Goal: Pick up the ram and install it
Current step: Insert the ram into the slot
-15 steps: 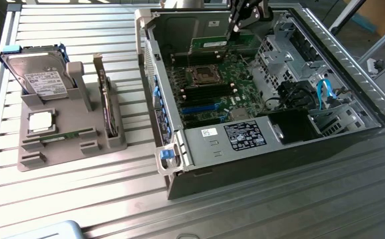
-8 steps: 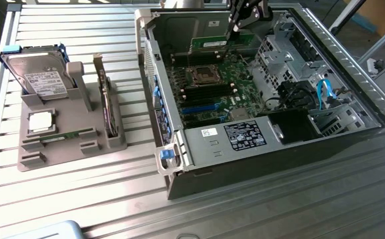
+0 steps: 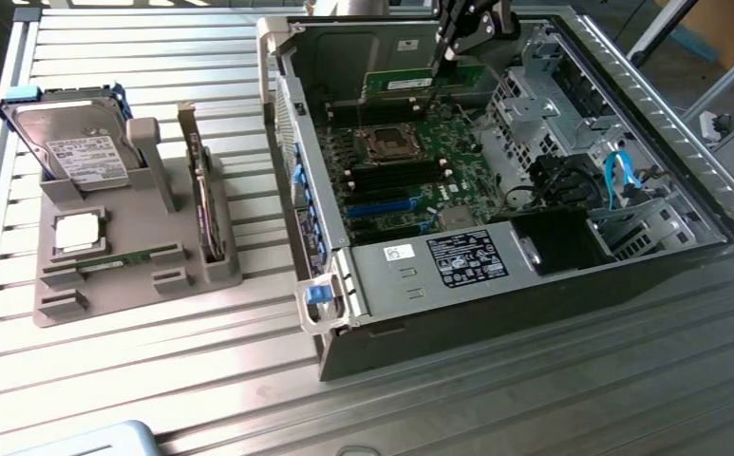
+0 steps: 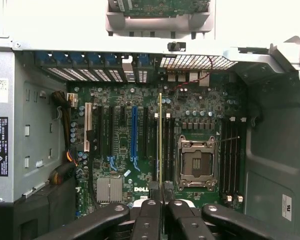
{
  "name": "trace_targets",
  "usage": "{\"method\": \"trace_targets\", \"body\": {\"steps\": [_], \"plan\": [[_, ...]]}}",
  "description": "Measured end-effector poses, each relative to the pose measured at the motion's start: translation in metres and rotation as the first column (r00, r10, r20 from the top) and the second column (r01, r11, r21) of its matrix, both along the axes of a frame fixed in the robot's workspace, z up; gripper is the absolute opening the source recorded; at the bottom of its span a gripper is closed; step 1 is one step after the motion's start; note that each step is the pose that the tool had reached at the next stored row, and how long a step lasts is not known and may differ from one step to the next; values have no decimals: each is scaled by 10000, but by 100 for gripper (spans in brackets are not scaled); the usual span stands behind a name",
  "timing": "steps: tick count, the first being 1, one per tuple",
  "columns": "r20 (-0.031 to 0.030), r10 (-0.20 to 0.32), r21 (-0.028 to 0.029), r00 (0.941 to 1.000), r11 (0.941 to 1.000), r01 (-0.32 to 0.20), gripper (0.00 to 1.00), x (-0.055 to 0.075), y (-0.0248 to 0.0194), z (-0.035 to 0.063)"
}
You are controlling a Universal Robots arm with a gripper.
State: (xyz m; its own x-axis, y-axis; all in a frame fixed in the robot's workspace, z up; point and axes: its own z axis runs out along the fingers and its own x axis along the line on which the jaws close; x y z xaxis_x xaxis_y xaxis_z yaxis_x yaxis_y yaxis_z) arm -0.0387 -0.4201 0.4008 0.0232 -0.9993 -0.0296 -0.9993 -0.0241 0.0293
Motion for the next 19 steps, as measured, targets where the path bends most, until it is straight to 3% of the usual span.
{"method": "trace_targets", "body": {"steps": [7,19], "plan": [[-5,-91,0,10000,10000,91,12,1,2,-1],[-132,-136,-2,9998,9999,136,12,63,2,-4]]}}
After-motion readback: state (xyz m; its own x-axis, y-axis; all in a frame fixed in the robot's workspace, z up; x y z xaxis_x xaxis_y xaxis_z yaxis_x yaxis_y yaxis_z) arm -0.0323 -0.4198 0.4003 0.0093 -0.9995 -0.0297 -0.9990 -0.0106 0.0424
